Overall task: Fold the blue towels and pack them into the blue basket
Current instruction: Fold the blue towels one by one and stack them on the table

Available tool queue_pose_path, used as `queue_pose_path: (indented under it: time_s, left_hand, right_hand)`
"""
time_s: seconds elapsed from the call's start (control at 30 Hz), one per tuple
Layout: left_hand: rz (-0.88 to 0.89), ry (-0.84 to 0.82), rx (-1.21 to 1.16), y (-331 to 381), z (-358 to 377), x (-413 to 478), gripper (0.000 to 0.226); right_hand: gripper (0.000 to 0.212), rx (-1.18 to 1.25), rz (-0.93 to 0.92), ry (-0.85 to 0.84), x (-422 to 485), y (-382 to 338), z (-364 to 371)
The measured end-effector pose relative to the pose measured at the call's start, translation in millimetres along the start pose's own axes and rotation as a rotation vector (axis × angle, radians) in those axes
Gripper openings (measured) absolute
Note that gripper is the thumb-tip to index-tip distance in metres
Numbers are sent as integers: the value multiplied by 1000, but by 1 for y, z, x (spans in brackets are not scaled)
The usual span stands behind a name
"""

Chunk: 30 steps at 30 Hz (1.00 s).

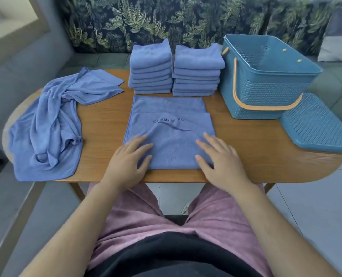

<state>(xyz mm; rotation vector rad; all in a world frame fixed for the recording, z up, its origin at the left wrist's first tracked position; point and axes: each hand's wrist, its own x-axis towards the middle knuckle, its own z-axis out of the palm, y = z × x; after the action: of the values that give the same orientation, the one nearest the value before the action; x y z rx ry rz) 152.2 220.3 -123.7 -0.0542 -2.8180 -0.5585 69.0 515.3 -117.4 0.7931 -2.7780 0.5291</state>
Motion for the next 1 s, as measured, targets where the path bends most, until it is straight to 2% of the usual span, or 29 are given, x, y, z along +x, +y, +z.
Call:
queue_pose_path:
  time_s: [0.07,0.13,0.2,0.3,0.37,0.43,0.5,0.57,0.63,0.7,0.8,0.87,0.9,0.97,1.0]
  left_hand:
    - [-65,-51,47,3,3,-4,54]
    - [-96,-54,84,4,-2,-8,57]
    - [-78,-9,121,8,-12,-9,51]
    - [-24,97,127,19,-22,-6,36]
    - [-25,99,108,18,-19,-5,34]
    - [-46,39,116,11,-9,-3,41]
    - [-96,-44,115,8,-2,-1,52]
    - [-129,-62,104,7,-1,4,52]
    - [-105,29,119,10,-7,8,40]
    - [-73,118,121,12,-13,10,40]
    - [-97,186,54,10,-15,10,36]
    - [-108,184,-15,6,-12,11,20]
    - [-89,179,-17,2,-11,11,11]
    - [-90,112,55,-4,-8,11,24]
    - [-115,65,75,-7,-7,11,32]
  right_hand:
    - [62,-62,-5,-127,-5,-7,8]
    - [66,-86,35,-178,-9,-10,11]
    - [58,-94,45,-84,-13,-13,4]
    - [40,-123,0,156,-14,-21,-8]
    - [35,-96,0,201,-10,-25,-12]
    - [20,-80,-17,139,-6,-21,-7]
    - [42,-83,-1,-23,-4,-19,1]
    - [53,-68,23,-98,-4,-17,5]
    - [45,-86,11,-59,-2,-16,2]
    - [38,-120,-11,36,-2,-19,-7]
    - [50,-113,20,121,-5,-23,-17]
    - [44,-64,53,139,-5,-22,-15]
    - [34,-30,40,149,-2,-20,-12]
    - [8,-32,-4,134,6,-11,-8]
    - [21,-61,5,99,10,-8,-5]
